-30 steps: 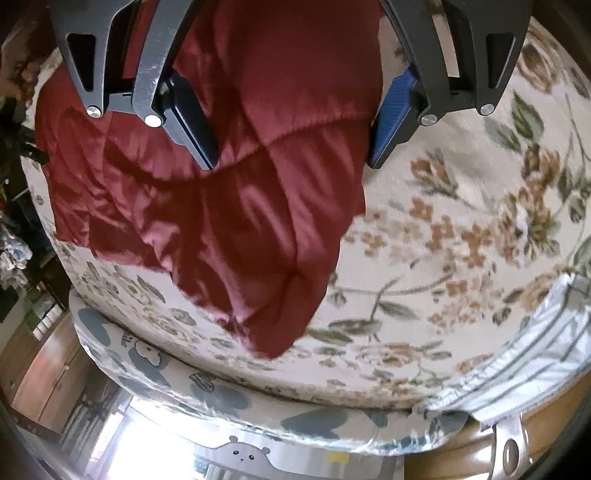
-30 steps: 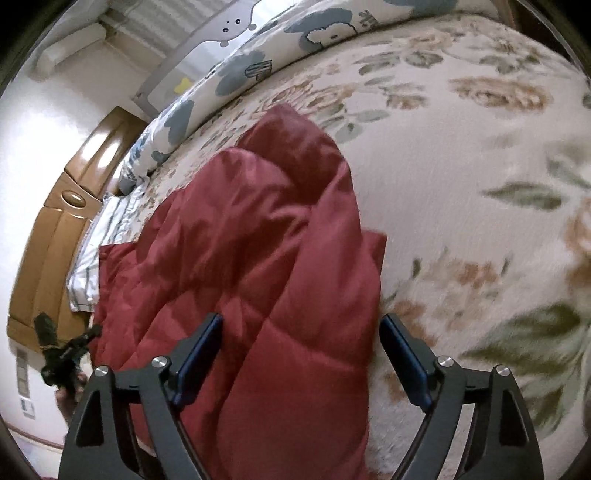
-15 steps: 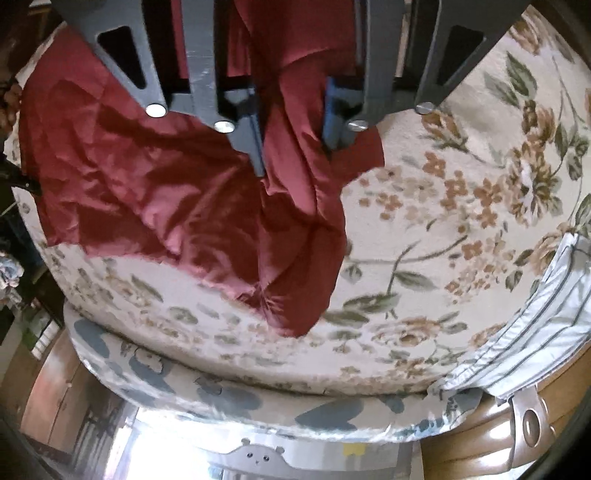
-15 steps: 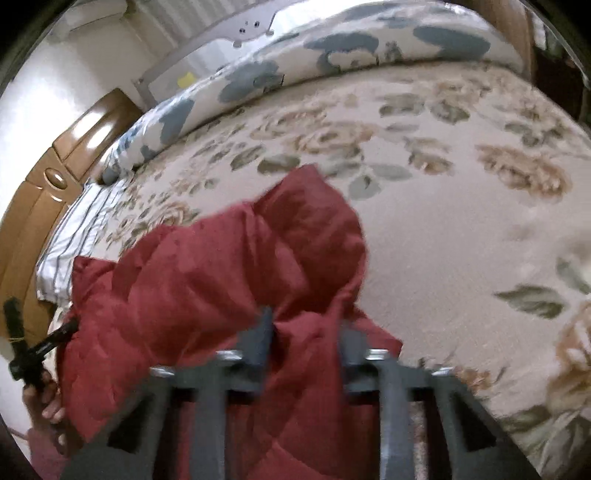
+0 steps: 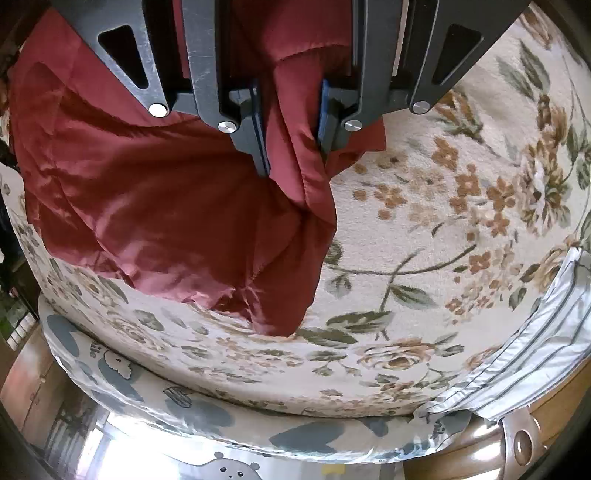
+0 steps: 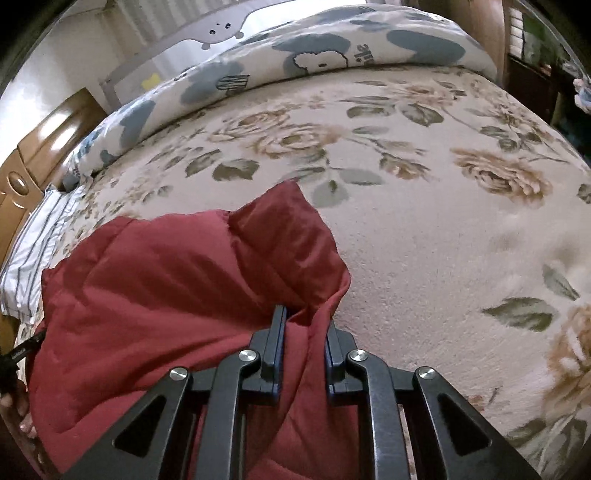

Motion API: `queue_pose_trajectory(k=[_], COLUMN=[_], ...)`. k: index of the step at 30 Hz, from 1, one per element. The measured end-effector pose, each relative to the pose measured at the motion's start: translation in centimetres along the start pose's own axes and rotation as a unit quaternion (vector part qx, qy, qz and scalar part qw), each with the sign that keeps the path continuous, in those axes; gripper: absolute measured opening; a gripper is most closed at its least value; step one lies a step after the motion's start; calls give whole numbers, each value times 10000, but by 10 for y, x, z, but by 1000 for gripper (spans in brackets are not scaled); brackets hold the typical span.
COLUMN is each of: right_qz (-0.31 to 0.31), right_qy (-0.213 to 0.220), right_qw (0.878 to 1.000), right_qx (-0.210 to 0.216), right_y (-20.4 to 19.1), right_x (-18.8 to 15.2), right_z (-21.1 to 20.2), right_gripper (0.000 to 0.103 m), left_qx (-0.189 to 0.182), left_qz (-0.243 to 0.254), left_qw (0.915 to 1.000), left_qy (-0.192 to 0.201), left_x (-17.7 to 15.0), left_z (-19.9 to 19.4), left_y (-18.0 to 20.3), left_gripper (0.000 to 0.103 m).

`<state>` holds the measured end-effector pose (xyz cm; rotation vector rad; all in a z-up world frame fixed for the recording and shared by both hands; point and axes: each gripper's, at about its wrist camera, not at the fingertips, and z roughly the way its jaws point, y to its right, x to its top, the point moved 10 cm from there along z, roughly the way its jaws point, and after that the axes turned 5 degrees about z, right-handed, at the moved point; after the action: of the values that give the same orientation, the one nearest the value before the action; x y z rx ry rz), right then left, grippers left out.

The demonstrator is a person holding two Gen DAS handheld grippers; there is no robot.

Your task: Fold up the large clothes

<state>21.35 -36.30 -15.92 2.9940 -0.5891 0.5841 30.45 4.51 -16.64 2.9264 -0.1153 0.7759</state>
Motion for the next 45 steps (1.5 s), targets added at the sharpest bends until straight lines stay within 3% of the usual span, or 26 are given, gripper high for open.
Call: queue_pose_trajectory(k=[6,9,14,16,21,25,30,36,40,45], right_qz=[-3,18,127,118,-130,-474,-788,-788,-675,-865], right_qy=[-11,0,187,318,604,474,310,241,245,374], right_qw=[10000,10000,9997,9992,9978,9961,9943,9950,9958,9940], right_qx=[37,68,129,196,255,581,640,563,560,562], right_y=[0,0,1,-2,-19,-44,-60,-53,-46,-60], right_x=[0,-1,3,5,13,1,-25,-60,-82,-105], right_z=[-1,-2,-17,-28,-52,-64,-69,-80,-91,-104], right_gripper=[21,22,36,50,56,56,56,56,60,67], left_qx=[55,32,105,178,163,-67,-282,-434,-579,-562], left_qz=[-83,-230,-117,-49,94,308,492,457,419,768], left_qw=[9999,9997,9992,9987,9968,9951,9949,9960,9958,9938], left_qy=[32,97,375,481,779,934,837,632,578,572], left_x=[3,0,1,1,5,-3,-33,-67,-83,-97], left_z=[0,-10,-34,-44,-72,-93,-104,-114,-124,-133], left_y=[-3,-7,-5,-4,5,21,30,30,37,66], left_gripper=[31,50,56,61,64,65,66,68,72,76])
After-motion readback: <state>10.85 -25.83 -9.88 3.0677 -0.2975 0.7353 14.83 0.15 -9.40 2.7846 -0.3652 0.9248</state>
